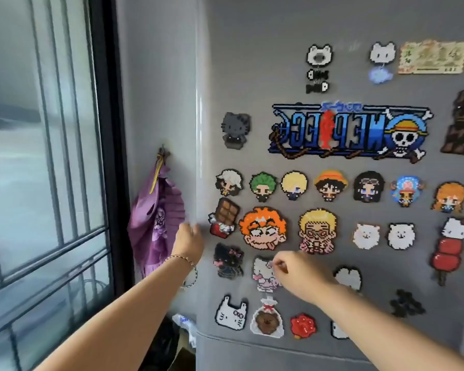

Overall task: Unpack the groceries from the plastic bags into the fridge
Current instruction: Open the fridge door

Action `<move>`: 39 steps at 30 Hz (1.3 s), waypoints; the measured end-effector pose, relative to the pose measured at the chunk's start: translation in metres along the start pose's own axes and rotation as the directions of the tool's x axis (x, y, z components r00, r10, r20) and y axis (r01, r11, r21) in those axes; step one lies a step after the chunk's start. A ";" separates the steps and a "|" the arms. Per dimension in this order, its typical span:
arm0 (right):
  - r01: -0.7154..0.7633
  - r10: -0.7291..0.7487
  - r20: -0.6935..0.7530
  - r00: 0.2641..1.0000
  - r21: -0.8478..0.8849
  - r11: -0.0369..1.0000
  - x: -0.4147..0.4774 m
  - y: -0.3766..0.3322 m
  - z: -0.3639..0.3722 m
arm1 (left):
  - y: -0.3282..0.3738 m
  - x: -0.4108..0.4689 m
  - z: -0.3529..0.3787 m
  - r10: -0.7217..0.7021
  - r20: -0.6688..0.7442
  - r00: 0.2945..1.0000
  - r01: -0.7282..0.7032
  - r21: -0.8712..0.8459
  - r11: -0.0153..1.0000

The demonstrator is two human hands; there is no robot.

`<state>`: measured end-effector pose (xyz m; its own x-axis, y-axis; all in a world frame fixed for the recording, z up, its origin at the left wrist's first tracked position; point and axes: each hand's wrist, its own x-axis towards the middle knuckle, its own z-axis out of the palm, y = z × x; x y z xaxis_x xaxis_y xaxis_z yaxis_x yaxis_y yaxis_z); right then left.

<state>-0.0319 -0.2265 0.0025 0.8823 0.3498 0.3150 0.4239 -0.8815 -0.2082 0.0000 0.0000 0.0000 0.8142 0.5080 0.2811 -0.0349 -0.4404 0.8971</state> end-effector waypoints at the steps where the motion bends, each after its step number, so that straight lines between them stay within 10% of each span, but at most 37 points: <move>1: -0.013 0.013 -0.006 1.000 -0.010 1.000 0.007 -0.003 0.003 | 0.000 0.008 0.001 0.035 0.028 0.999 -0.035 0.001 0.999; 20: -0.011 -0.005 -0.303 0.953 -0.050 0.999 -0.043 -0.019 -0.051 | -0.002 -0.052 -0.033 0.276 0.104 0.956 -0.287 0.118 0.951; 30: 0.428 -0.305 -0.707 0.638 -0.003 0.904 -0.182 -0.065 -0.095 | 0.024 -0.236 -0.075 0.323 0.113 0.940 -0.338 0.169 0.926; 39: 0.180 -0.262 -0.749 0.608 -0.192 0.965 -0.282 -0.092 -0.128 | 0.076 -0.388 -0.073 0.504 0.395 0.768 -0.506 -0.108 0.856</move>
<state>-0.3455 -0.2848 0.0516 0.2718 0.2062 0.9400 0.5283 -0.8484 0.0334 -0.3610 -0.1768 -0.0167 0.8368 -0.1235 0.5335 -0.5042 -0.5539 0.6626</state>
